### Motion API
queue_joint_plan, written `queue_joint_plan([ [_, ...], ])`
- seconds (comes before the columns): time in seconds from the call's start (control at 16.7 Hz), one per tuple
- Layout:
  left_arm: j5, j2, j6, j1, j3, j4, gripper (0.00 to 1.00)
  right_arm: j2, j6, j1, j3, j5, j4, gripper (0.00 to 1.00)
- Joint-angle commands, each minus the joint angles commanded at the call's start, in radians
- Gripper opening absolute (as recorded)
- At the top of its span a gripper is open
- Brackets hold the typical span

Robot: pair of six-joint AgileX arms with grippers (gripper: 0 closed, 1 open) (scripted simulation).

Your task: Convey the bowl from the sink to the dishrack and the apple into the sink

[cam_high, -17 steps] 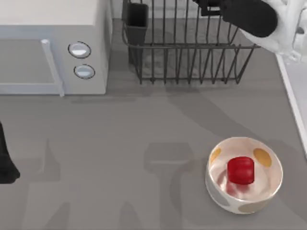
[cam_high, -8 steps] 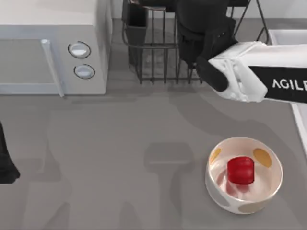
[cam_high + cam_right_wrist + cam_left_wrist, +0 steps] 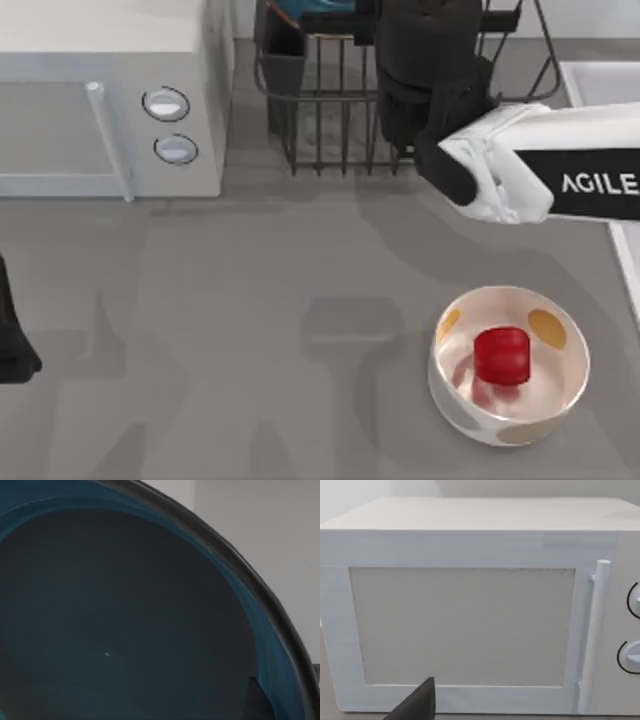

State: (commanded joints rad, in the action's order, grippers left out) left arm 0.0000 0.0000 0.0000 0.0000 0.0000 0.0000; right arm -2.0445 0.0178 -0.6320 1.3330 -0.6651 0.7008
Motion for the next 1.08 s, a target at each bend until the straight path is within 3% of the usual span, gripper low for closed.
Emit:
queue_joint_plan([
  [0.72, 0.0, 0.0, 0.0, 0.0, 0.0, 0.0, 1.0, 0.0, 0.0, 0.0, 0.0, 0.0, 0.0, 0.98],
  [1.08, 0.0, 0.0, 0.0, 0.0, 0.0, 0.0, 1.0, 0.0, 0.0, 0.0, 0.0, 0.0, 0.0, 1.0],
])
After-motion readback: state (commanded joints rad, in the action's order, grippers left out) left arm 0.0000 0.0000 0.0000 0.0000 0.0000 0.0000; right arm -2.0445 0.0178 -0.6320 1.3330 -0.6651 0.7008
